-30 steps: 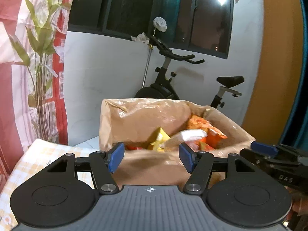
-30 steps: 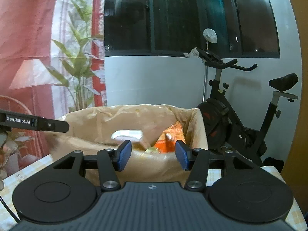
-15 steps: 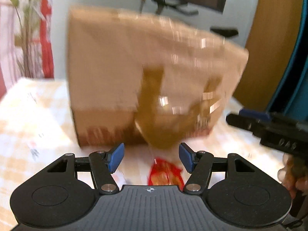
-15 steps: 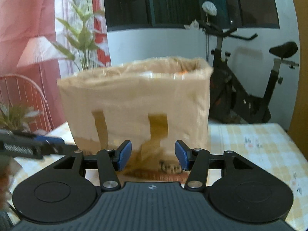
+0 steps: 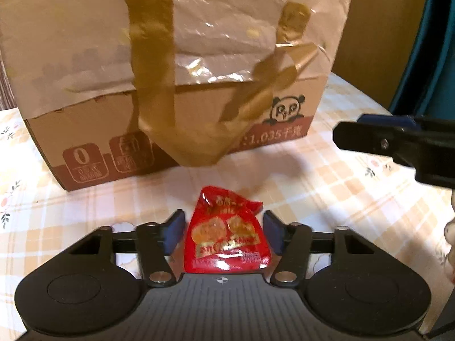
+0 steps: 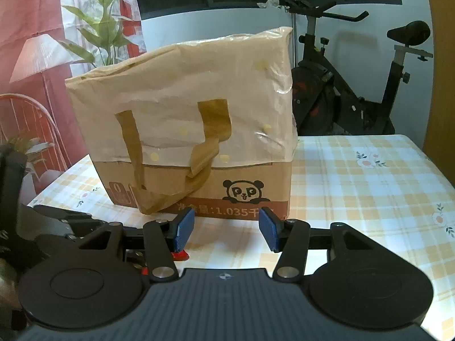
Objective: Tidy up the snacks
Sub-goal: 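Grasp the red spicy packet with left tool while right tool moves toward the small clear packet, then grasp the small clear brown-snack packet with right tool while left tool holds the red packet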
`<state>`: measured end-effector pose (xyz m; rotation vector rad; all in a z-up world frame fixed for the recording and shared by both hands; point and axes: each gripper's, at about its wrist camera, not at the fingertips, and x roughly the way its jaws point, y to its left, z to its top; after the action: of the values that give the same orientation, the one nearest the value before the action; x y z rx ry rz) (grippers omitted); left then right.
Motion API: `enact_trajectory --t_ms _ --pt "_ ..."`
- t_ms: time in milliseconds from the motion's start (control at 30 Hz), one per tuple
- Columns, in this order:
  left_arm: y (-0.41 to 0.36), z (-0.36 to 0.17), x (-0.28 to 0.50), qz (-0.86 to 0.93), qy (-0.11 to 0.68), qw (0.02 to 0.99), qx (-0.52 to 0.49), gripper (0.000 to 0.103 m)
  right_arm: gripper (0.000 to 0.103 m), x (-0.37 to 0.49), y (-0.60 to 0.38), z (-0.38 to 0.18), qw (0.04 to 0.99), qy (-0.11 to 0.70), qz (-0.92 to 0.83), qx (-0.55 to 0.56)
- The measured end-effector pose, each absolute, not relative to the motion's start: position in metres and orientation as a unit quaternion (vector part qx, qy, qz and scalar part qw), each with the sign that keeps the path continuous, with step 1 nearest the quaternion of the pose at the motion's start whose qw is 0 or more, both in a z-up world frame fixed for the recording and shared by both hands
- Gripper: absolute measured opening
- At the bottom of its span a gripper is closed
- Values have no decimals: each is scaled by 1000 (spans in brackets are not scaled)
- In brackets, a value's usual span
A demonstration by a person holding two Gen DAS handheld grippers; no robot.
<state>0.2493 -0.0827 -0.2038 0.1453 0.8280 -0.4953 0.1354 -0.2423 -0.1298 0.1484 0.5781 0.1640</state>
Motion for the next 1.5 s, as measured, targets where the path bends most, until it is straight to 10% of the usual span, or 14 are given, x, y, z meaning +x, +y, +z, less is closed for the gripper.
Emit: enact_trajectory --t_ms 1500 --pt "22 -174 218 -99 359 925 -75 57 52 191 -131 -187 890 350 274 -98"
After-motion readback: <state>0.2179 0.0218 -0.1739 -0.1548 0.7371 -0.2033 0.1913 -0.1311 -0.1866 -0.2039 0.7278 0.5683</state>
